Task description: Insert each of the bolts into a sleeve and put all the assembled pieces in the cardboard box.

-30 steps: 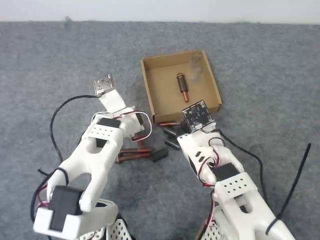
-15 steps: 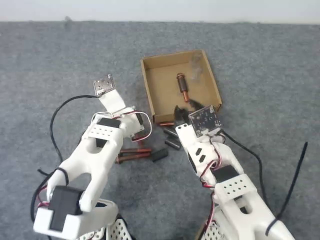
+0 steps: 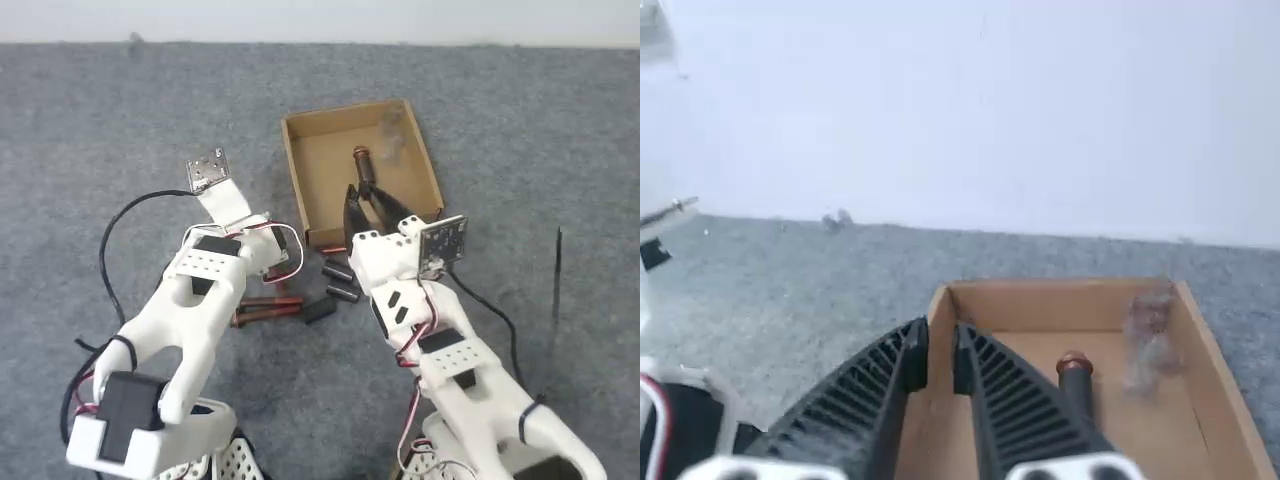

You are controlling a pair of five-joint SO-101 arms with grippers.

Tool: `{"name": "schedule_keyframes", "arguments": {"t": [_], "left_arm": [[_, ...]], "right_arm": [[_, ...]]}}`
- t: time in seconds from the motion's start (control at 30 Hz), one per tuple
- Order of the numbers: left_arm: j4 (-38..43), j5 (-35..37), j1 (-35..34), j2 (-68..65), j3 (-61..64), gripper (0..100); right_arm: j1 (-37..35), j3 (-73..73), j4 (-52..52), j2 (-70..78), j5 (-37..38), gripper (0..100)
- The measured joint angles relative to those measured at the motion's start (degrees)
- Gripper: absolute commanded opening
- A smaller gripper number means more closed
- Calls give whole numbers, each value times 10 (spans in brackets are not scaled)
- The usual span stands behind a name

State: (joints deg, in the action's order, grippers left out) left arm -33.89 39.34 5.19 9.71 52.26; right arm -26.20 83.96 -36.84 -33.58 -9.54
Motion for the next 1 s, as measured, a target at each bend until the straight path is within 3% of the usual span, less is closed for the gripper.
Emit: {"name": "schedule_keyframes", "arguments": {"t": [0.3, 0.5, 0.67, 1.0], "left_arm": [[4, 0, 0, 0, 7, 13], [25, 0, 0, 0, 7, 13], [25, 0, 0, 0, 7, 13], [25, 0, 0, 0, 7, 13]], "right_arm": [[80, -2, 178, 3, 2, 6], [115, -96, 411, 3, 142, 7], [115, -174, 598, 3, 167, 9], [82, -258, 788, 8, 168, 9]]}}
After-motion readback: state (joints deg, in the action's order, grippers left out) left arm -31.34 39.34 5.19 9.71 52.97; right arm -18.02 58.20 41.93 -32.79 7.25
